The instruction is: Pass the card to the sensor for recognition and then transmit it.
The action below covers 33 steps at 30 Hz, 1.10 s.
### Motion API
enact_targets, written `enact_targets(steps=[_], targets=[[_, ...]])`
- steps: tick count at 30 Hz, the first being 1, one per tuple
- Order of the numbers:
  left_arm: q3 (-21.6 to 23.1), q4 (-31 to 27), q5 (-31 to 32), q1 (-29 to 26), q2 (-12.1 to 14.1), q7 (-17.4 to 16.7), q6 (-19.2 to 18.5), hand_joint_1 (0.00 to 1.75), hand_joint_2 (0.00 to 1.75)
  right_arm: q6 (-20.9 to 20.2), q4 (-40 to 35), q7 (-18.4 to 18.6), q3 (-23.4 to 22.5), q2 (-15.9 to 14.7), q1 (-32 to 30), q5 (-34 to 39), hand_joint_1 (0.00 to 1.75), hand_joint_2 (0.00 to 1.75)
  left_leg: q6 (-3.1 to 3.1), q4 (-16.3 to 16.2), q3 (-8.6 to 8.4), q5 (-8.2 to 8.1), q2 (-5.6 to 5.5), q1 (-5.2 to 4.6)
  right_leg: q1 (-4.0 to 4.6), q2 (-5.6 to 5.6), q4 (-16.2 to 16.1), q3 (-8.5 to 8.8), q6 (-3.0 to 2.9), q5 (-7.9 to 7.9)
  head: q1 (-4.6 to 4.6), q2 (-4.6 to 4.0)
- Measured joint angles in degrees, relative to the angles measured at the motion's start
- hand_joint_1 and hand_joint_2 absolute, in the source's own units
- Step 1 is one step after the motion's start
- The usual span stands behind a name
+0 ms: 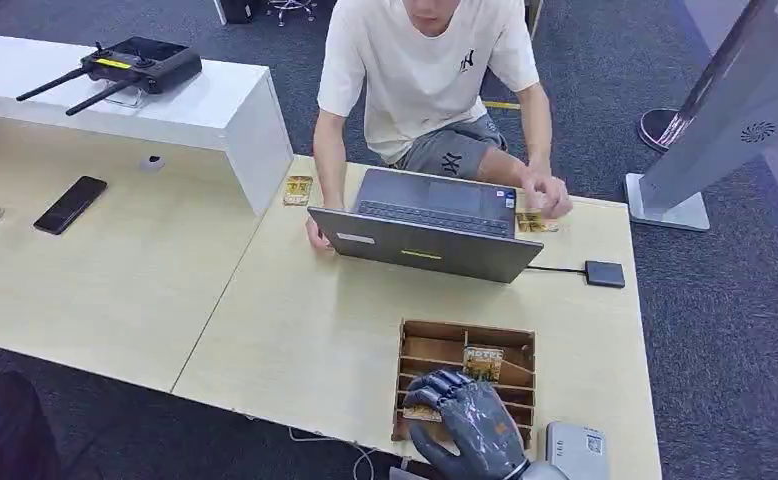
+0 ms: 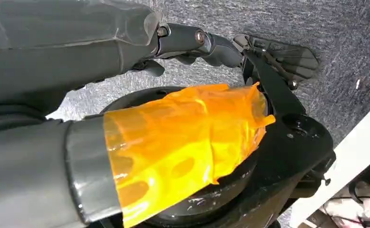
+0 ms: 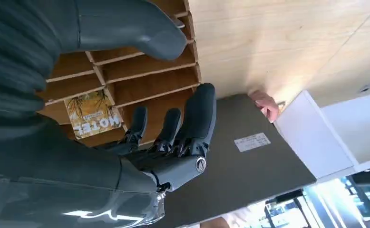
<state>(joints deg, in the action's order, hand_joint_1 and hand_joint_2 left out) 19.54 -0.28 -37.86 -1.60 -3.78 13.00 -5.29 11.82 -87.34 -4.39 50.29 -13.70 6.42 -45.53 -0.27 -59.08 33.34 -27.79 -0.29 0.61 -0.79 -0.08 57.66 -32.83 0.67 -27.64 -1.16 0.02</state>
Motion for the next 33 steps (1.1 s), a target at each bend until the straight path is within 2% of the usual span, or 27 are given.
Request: enact_targets(steps=[2, 6, 10, 13, 17, 19, 33], targets=[[0.0, 0.0, 0.0, 0.0, 0.0, 0.0, 0.0, 0.0, 0.0, 0.0, 0.1, 0.0, 0.3, -0.3, 0.0, -0.3, 0.89, 1.75, 0.0, 0.0, 0.0, 0.0, 0.0, 0.0, 0.0, 0.0, 0.0, 0.0, 0.0, 0.0, 0.02, 0.0], [0.0, 0.0, 0.0, 0.0, 0.1, -0.2, 0.0, 0.0, 0.0, -0.1, 0.4, 0.0, 1.0, -0.9, 0.1, -0.8, 0.77, 1.75, 0.0, 0.0, 0.0, 0.0, 0.0, 0.0, 0.0, 0.0, 0.0, 0.0, 0.0, 0.0, 0.02, 0.0], [0.0, 0.0, 0.0, 0.0, 0.1, -0.3, 0.0, 0.0, 0.0, -0.1, 0.8, 0.0, 1.6, -1.5, 0.1, -0.9, 0.82, 1.75, 0.0, 0.0, 0.0, 0.0, 0.0, 0.0, 0.0, 0.0, 0.0, 0.0, 0.0, 0.0, 0.0, 0.0], [0.0, 0.0, 0.1, 0.0, 0.2, -0.4, 0.0, 0.0, 0.0, -0.2, 1.3, 0.0, 1.7, -1.6, 0.2, -1.2, 0.77, 1.75, 0.0, 0.0, 0.0, 0.0, 0.0, 0.0, 0.0, 0.0, 0.0, 0.0, 0.0, 0.0, 0.02, 0.0], [0.0, 0.0, 0.2, 0.1, 0.2, -0.5, 0.1, 0.0, 0.0, 0.1, 2.1, 0.3, 2.5, -1.6, 0.6, -1.9, 0.84, 1.75, 0.0, 0.0, 0.0, 0.0, 0.0, 0.0, 0.0, 0.0, 0.0, 0.0, 0.0, 0.0, 0.0, 0.0], [0.0, 0.0, 0.2, 0.1, 0.2, -0.5, 0.2, 0.0, 0.0, 0.3, 2.6, 0.7, 2.6, -1.6, 0.7, -2.2, 0.8, 1.75, 0.0, 0.0, 0.0, 0.0, 0.0, 0.0, 0.0, 0.0, 0.0, 0.0, 0.0, 0.0, 0.02, 0.0], [0.0, 0.0, 0.7, 0.1, 0.2, -0.9, 0.5, 0.0, 0.0, 2.2, 5.7, 2.8, 2.6, -0.2, 1.9, -4.5, 0.84, 1.75, 0.0, 0.0, 0.01, 0.0, 0.0, 0.0, 0.0, 0.0, 0.0, 0.0, 0.0, 0.0, 0.0, 0.0]])
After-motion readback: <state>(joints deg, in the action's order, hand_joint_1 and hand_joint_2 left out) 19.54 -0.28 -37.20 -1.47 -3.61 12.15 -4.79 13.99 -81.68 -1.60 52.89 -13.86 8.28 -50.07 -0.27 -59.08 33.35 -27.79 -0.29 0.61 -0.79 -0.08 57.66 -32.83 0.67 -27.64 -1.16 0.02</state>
